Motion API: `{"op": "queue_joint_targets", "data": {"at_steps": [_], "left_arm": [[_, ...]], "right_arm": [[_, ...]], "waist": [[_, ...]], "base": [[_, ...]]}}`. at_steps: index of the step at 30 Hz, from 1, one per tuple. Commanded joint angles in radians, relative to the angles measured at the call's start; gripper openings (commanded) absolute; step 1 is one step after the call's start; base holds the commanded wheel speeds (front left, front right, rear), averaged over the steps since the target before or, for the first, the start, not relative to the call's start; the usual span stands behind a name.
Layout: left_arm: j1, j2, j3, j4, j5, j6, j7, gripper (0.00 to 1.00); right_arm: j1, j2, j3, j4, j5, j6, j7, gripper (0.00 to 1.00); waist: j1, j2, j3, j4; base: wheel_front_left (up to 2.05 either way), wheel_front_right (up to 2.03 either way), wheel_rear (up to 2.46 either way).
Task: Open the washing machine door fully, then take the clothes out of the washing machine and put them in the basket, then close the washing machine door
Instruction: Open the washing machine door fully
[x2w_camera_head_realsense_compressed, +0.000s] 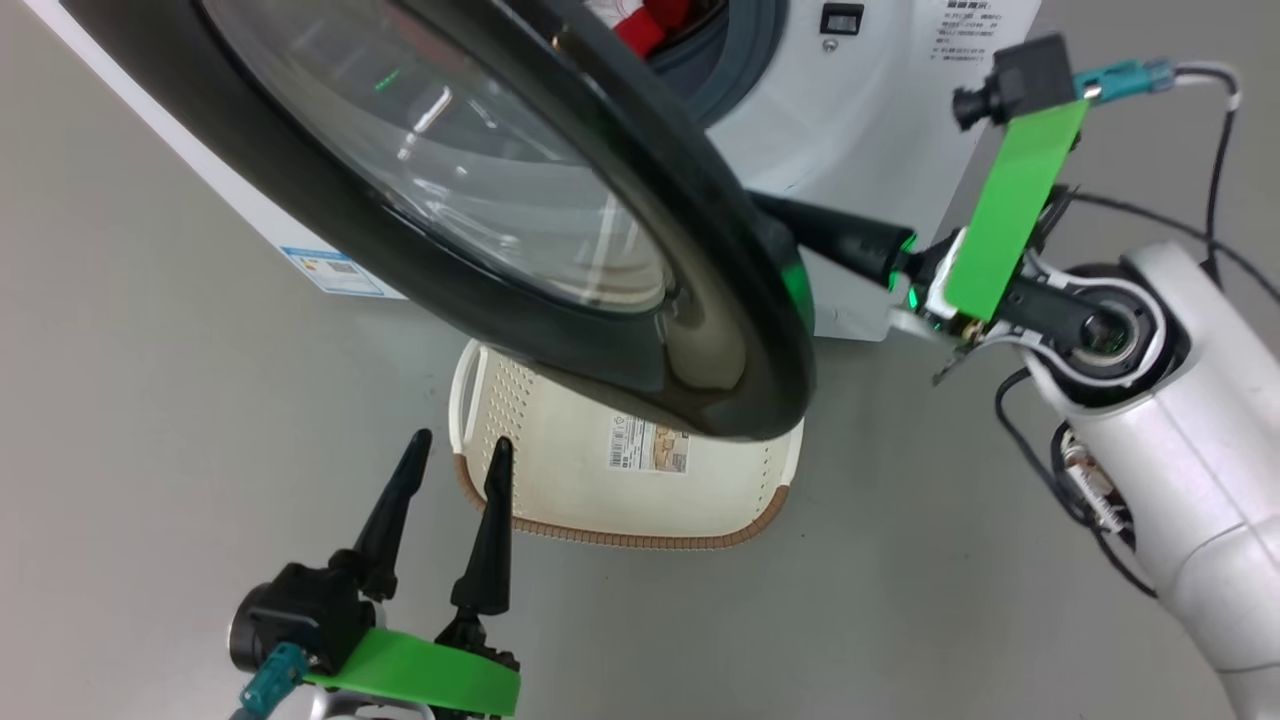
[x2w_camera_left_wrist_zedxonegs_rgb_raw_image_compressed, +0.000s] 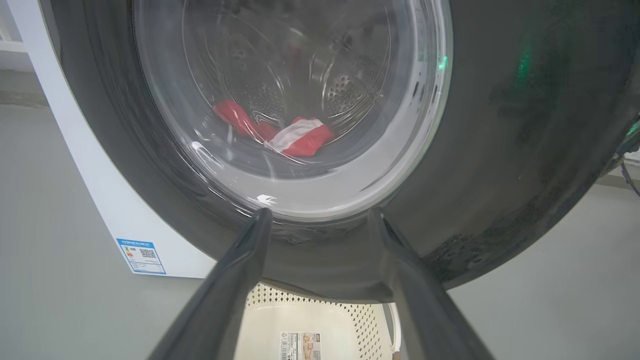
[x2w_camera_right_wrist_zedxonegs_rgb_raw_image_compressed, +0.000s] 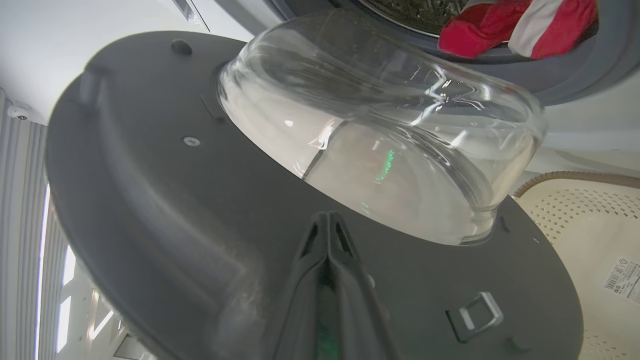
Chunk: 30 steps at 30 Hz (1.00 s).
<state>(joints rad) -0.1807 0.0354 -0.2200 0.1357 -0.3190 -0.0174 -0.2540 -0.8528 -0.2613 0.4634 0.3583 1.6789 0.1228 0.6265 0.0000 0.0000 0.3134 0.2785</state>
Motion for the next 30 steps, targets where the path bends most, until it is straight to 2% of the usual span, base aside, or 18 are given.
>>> {"op": "queue_joint_targets", "data": {"at_steps": [1, 13, 14, 15, 17, 18, 19, 30], "left_arm": [[0.016, 0.015, 0.033, -0.029, 0.005, 0.008, -0.008, 1.0], [0.009, 0.015, 0.036, -0.023, 0.008, -0.001, -0.008, 1.0], [0.008, 0.015, 0.038, -0.021, 0.008, -0.003, -0.008, 1.0], [0.008, 0.015, 0.04, -0.02, 0.009, -0.005, -0.008, 1.0], [0.011, 0.015, 0.041, -0.016, 0.011, -0.01, -0.008, 1.0], [0.012, 0.015, 0.042, -0.014, 0.013, -0.012, -0.008, 1.0], [0.013, 0.015, 0.044, -0.012, 0.015, -0.015, -0.008, 1.0], [0.033, 0.015, 0.092, 0.004, 0.032, -0.036, -0.008, 1.0]], "right_arm": [[0.032, 0.029, 0.009, -0.035, -0.014, 0.008, 0.01, 0.0], [0.059, 0.038, -0.031, -0.044, -0.077, 0.008, -0.036, 0.01], [0.062, 0.037, -0.037, -0.041, -0.081, 0.008, -0.046, 0.16], [0.066, 0.036, -0.043, -0.036, -0.087, 0.008, -0.057, 0.37], [0.081, 0.031, -0.052, -0.026, -0.094, 0.008, -0.074, 0.48], [0.089, 0.027, -0.057, -0.02, -0.102, 0.008, -0.088, 0.8], [0.098, 0.025, -0.059, -0.014, -0.108, 0.008, -0.099, 1.0], [0.225, 0.006, -0.093, 0.026, -0.132, 0.008, -0.23, 1.0]], "waist": [[0.0, 0.0, -0.006, 0.0], [0.0, 0.0, -0.01, 0.0], [0.0, 0.0, -0.012, -0.001], [0.0, 0.0, -0.015, -0.001], [0.0, 0.0, -0.026, -0.001], [0.0, 0.0, -0.029, -0.002], [0.0, 0.0, -0.033, -0.003], [0.0, 0.0, -0.073, -0.038]], "base": [[0.0, 0.0, 0.0], [0.0, 0.0, 0.0], [0.0, 0.0, 0.0], [0.0, 0.0, 0.0], [0.0, 0.0, 0.0], [0.0, 0.0, 0.0], [0.0, 0.0, 0.0], [0.0, 0.0, 0.0]]}}
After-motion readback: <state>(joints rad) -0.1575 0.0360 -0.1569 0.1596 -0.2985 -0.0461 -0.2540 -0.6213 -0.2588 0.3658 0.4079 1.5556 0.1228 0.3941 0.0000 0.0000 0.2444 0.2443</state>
